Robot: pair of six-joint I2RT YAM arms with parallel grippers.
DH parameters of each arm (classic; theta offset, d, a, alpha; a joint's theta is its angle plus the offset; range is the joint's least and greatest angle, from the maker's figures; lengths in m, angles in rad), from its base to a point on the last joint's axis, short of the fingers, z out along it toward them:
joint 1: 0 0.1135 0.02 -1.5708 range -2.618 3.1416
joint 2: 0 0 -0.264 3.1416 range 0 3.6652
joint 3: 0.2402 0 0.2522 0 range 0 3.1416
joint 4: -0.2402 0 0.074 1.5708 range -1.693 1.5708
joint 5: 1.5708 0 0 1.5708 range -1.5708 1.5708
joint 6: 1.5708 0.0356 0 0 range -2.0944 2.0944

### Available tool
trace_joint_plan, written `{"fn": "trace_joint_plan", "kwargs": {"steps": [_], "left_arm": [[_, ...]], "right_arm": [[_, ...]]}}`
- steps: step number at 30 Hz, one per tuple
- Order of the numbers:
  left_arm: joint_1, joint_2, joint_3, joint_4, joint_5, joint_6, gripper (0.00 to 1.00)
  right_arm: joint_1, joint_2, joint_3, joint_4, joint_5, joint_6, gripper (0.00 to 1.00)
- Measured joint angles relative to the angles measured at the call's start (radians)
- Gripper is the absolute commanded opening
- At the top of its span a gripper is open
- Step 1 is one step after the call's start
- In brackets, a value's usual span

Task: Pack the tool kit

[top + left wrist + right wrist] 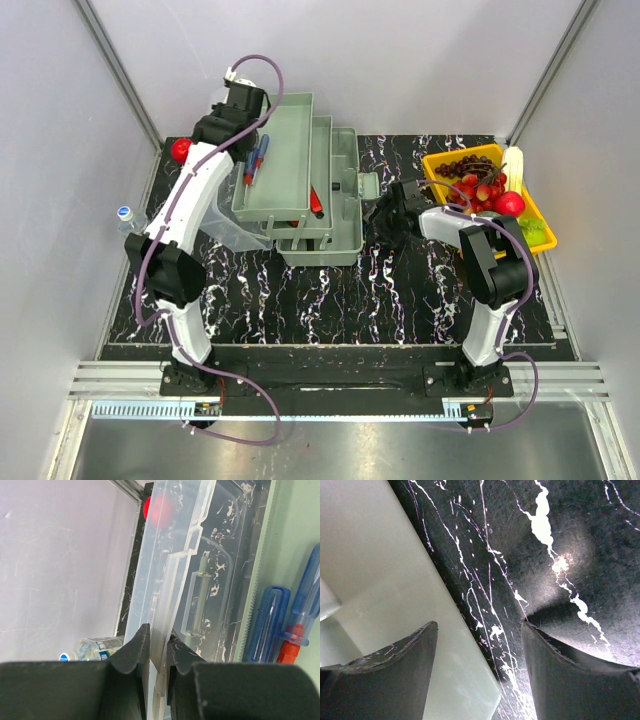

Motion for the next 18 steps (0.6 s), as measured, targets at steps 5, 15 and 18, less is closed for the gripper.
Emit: {"fn": "trace_joint_plan", "kwargs": {"steps": [5,15,18], "left_arm": [[-0.069,0.029,0.025,0.001,-0.126,0.020,0.00],[-0.256,0.063,0.006,0.134,-0.371,0.144,0.00],[-0.297,0.103,0.006,0.197,-0.464,0.200,0.00]], "right_arm": [[0.002,0.004,0.004,0.000,0.000,0.010,0.73],[0.008,0.017,0.006,0.023,0.013,0.090,0.73],[0.008,0.018,0.005,0.033,0.014,0.110,0.74]]}}
